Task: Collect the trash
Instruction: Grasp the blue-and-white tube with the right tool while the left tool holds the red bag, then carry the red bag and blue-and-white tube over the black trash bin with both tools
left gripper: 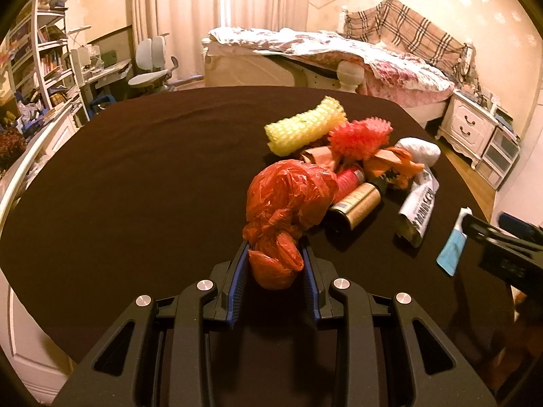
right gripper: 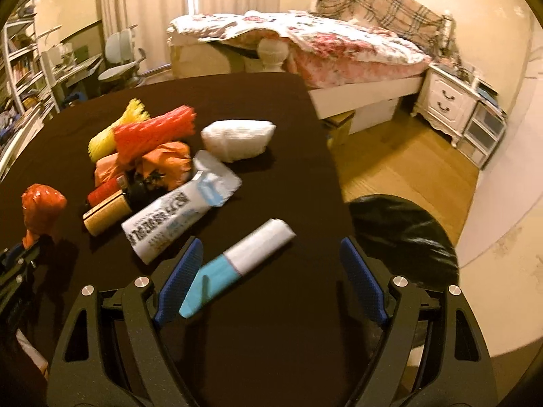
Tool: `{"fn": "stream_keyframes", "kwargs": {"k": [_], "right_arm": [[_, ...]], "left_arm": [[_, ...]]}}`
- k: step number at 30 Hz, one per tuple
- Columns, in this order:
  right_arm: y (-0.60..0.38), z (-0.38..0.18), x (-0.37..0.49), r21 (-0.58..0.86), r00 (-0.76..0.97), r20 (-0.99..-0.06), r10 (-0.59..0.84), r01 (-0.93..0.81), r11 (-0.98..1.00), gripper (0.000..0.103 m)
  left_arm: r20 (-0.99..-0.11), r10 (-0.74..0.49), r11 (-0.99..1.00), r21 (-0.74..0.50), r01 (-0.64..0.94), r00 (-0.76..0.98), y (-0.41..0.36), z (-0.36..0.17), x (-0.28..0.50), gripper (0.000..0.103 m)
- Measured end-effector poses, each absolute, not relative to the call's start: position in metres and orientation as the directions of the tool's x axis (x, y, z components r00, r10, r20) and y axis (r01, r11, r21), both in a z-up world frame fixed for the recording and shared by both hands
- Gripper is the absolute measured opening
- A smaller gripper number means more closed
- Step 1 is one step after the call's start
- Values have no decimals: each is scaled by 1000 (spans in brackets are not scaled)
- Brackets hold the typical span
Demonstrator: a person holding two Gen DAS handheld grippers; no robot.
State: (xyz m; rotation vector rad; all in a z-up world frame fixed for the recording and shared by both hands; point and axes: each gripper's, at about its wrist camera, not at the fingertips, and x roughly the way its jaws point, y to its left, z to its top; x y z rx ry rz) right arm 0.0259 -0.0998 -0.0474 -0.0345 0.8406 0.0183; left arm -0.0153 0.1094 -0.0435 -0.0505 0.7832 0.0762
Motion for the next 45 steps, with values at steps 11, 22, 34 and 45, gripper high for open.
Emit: {"fn": "stream_keyframes", "kwargs": {"k": [11, 22, 34, 45], "right_arm": [[-129, -66, 37, -98, 609, -783, -124, 75, 992, 80], [-116, -59, 49, -92, 652, -751, -105, 53, 994, 74], [-81, -65, 34, -15, 616, -786, 52, -103, 995, 43], [-83, -66, 21, -9, 629, -775, 69, -119, 993, 18]], "left_arm": [[-707, 62, 992, -34, -121, 704, 127, -43, -14, 31], [-710, 65, 992, -28, -120, 701, 128, -43, -12, 31], [-713, 61, 993, -29, -117, 698, 125, -45, -13, 31], [-703, 38, 995, -41, -93, 711, 113, -40, -18, 31]]}}
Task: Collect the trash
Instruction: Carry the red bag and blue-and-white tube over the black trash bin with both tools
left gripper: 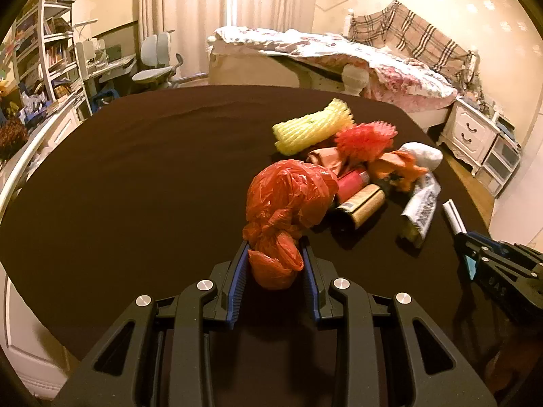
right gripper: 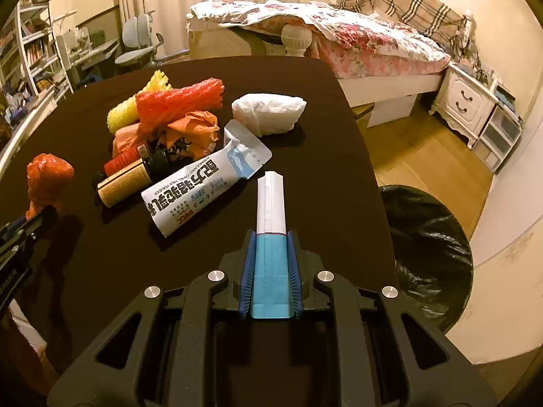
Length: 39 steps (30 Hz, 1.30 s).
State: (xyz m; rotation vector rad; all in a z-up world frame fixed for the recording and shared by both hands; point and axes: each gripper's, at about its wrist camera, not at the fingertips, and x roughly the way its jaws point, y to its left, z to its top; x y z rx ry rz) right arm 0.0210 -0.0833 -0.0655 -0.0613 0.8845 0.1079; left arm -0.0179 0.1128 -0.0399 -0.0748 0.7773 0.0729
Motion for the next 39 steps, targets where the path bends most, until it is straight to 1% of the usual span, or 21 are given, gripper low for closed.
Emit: {"fn": "stream_keyframes", "kwargs": {"k": [10, 19, 28, 36, 39], "right_arm": [[-124, -37, 12, 39, 686, -725, 62, -49, 998, 18], [-184, -25, 2, 54, 724, -689, -4, 56, 997, 18], [-236, -37, 2, 71, 723, -688, -57, 145, 987, 19], [-272, -56, 8, 86, 707, -703, -82, 199, 976, 19], [-285, -63, 11, 90, 699, -709, -90, 217, 972, 19]], "left_arm": [[-657, -37, 999, -53, 3, 753, 70, -19, -24, 31], [-617, -125, 991, -40, 128, 777, 8, -3, -11, 31], [-622, -206, 970, -28, 242, 756, -54, -5, 7, 31], [-662, -239, 951, -13, 308, 710, -100, -24, 29, 31], [-661, -252, 944, -7, 330, 707, -116, -26, 35, 31]]}}
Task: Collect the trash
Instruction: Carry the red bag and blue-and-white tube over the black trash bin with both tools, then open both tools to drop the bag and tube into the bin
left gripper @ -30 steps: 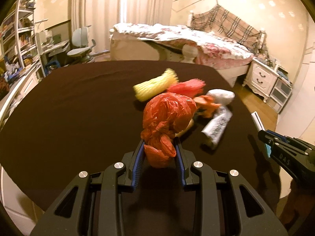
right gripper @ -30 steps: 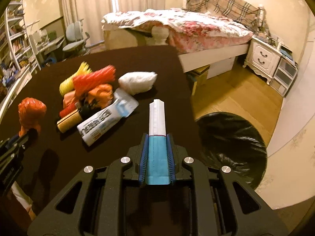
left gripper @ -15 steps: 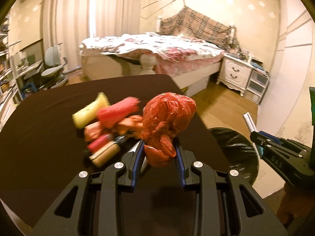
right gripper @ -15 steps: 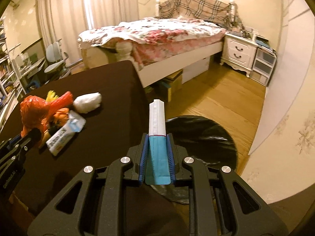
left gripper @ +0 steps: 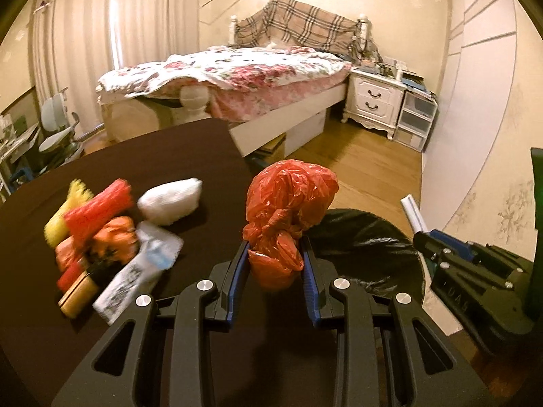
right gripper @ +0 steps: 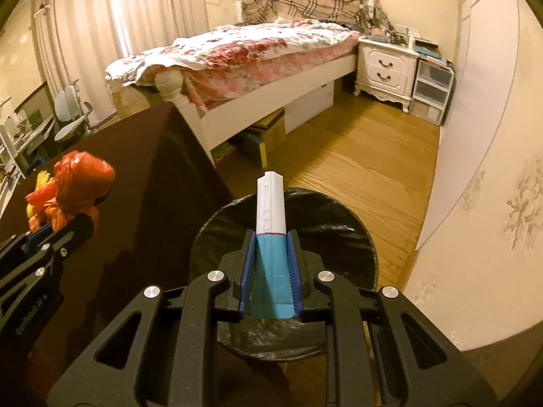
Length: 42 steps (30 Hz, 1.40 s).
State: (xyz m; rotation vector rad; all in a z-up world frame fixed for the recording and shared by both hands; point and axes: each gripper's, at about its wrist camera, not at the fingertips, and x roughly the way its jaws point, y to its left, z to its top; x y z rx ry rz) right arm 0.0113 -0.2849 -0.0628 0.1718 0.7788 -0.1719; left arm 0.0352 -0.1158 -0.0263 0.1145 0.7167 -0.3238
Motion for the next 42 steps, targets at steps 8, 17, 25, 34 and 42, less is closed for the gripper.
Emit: {"fn": "stream_keyframes", "kwargs": {"k": [8, 17, 25, 34, 42], "right_arm": [[-309, -80, 23, 96, 675, -730, -111, 261, 961, 19], [-321, -90, 21, 80, 662, -733, -154, 310, 947, 47], [-301, -77, 14, 82, 673, -724, -151, 302, 950, 64], [-227, -55, 7, 135, 715, -699, -13, 149, 980, 75], [-147, -50, 18, 148, 696, -707, 127, -31, 989, 79]], "left_arm": [[-692, -246, 933, 21, 360, 678, -148, -39, 51, 37], [-683, -229, 944, 17, 328, 694, -144, -34, 48, 75], [-655, -185, 964, 25, 265, 733, -104, -23, 30, 75], [-649, -48, 993, 53, 109, 760, -16, -19, 11, 75], [-665, 72, 997, 79, -26, 744, 47, -35, 5, 75]]}}
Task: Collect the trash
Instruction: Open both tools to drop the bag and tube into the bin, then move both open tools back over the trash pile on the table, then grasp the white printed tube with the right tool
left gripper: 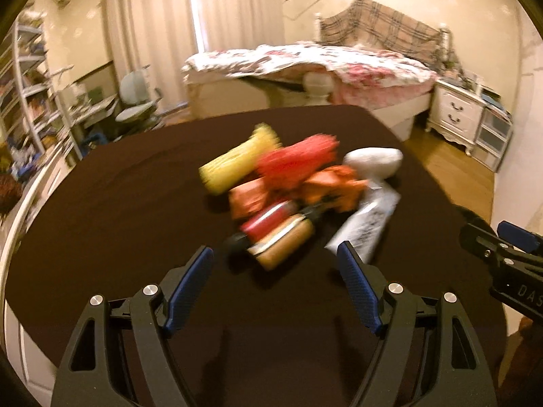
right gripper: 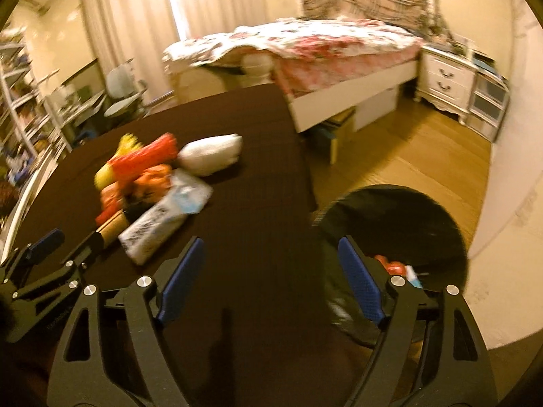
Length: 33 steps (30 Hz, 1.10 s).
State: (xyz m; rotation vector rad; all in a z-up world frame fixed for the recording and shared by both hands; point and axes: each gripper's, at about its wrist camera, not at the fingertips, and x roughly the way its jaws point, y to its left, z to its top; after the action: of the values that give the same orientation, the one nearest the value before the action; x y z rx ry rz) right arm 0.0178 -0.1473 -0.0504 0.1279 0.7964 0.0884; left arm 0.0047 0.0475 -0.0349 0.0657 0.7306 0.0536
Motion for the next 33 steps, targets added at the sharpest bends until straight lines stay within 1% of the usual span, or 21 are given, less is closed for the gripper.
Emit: {"fn": "stream_keyframes", "kwargs": {"k": [9, 14, 16, 24, 33], "right_arm": [[-79, -50, 45, 163, 670, -715, 198, -116, 980, 80], [-53, -63, 63, 98, 641, -753, 149, -114, 989, 80], [-53, -68, 64, 91, 624, -769, 141, -111, 990, 80], [-74, -64, 53, 73, 625, -772, 114, -92, 993, 80], [-96, -60, 51, 96, 623, -773, 116, -66, 993, 80]], "left_arm": [[-660, 139, 990, 72, -122, 738, 96, -37, -3, 75], [-674, 134, 989, 44, -142, 726, 108, -42, -4, 75], [-678, 128, 990, 37, -139, 724, 110, -43, -4, 75], [-684, 99, 993, 23, -114, 723, 108, -45, -2, 75], [-695, 99, 993, 25, -113, 713, 106, -49, 1, 75]]}}
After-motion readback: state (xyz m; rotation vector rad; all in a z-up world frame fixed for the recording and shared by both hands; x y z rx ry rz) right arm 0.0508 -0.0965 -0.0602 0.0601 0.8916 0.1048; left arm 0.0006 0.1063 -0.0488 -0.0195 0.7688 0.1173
